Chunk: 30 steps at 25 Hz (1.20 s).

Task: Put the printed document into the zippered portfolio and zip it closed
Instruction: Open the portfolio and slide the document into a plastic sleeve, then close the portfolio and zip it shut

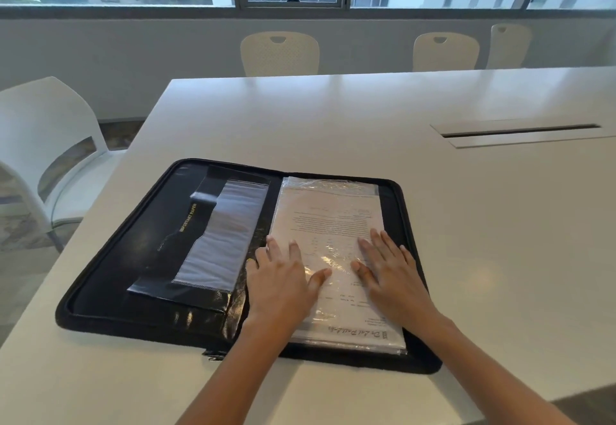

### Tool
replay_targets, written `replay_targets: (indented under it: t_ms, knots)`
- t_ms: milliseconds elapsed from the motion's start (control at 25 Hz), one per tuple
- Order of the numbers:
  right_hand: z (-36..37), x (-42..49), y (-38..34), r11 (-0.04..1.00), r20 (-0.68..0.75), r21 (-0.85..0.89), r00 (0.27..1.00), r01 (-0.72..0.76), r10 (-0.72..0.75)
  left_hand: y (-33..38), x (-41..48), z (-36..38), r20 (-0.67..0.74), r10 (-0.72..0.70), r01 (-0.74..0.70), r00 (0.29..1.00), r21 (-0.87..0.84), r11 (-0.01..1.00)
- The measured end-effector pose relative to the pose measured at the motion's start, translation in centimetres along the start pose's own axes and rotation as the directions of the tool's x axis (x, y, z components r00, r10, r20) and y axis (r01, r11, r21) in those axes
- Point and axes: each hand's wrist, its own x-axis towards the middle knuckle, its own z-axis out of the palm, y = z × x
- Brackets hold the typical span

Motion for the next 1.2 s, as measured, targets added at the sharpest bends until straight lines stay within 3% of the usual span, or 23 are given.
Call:
replay_targets:
  t_ms: [400,560,680,760,880,1040,1200]
  knots:
    - [-2.3,7.1,5.1,0.964,0.126,0.074,0.956,0.256,-0.264,0.7,-0.7,0.7,0.042,0.063,-0.059,0.997,-0.071,0.996]
    - [-2.8,7.6,5.0,0.952,0.129,0.124,0.947,0.279,-0.294,-2.8,-0.1,0.6,0.094,0.157,-0.148,0.983,-0.097,0.984]
    - [-3.2,8.1,4.6,0.947,0.111,0.256,0.967,0.194,-0.228,-8.3,-0.2,0.4,0.150,0.176,-0.168,0.973,-0.067,0.984]
    - [-3.8,8.6,3.5,0.951,0.103,0.285,0.982,0.122,-0.157,-12.1,-0.4,0.0,0.144,0.107,-0.105,0.984,-0.023,0.994]
    - [-3.6,8.6,0.1,0.966,0.052,0.223,0.988,0.132,-0.147,-17.6,-1.1,-0.7,0.111,-0.131,0.124,0.985,0.063,0.990]
    - [-1.9,7.7,-5.6,0.952,0.066,0.202,0.967,0.230,-0.248,-22.2,-2.1,-1.3,0.044,-0.474,0.467,0.879,0.112,0.877]
    - [0.5,6.4,-10.4,0.923,0.083,0.224,0.938,0.313,-0.338,-23.2,-2.2,-1.5,0.011,-0.507,0.504,0.862,0.096,0.859]
